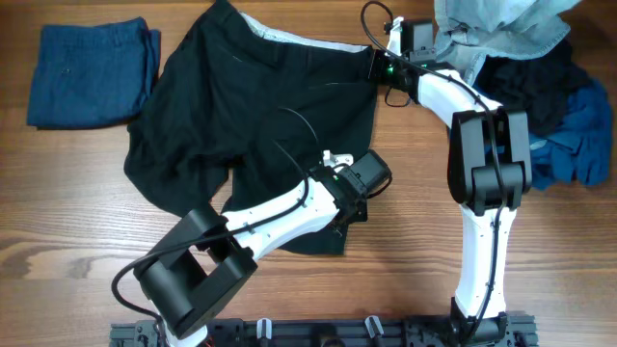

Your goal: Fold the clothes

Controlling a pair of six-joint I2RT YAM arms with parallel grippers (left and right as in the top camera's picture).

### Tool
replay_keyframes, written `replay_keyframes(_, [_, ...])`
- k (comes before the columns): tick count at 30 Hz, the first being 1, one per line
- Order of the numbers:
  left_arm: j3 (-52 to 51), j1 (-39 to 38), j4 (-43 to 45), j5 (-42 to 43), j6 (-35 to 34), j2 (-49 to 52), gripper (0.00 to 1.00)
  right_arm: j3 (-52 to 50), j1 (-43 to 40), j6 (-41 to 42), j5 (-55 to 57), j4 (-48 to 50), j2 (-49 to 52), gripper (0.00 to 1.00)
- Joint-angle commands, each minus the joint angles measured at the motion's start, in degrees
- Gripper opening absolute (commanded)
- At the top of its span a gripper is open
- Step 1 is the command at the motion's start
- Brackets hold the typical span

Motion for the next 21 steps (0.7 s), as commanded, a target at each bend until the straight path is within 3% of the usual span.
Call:
replay_keyframes(1, [-0.2,0.4,-2.3,-0.9,-0.9,0.3,0.04,-1.2,-1.4,-1.8,6.8,-6.5,-1.0,0.04])
replay_keyframes(9, [-0.2,8.8,-17.4,-1.0,-0.4,-2.9,0.04,-1.2,-5.3,-4.4,8.5,-30.1,-18.9,0.04])
replay_keyframes(11, [-0.2,11.3,-20.7,-1.0,2.6,-5.0,0.04,-1.2,-5.4,-5.3,8.5,-36.4,-22.6,0.04])
replay_keyframes(16, [-0.1,14.9,-21.9,-1.0,9.5,-13.3,0.04,-1.3,-5.4,-5.4,8.5,-49.7,-24.3,0.04])
replay_keyframes(21, [1.4,15.4,-22.4,-1.0,14.3,-23.8,0.04,-1.4,-5.4,-6.4,8.3,-55.3,-24.3,0.05])
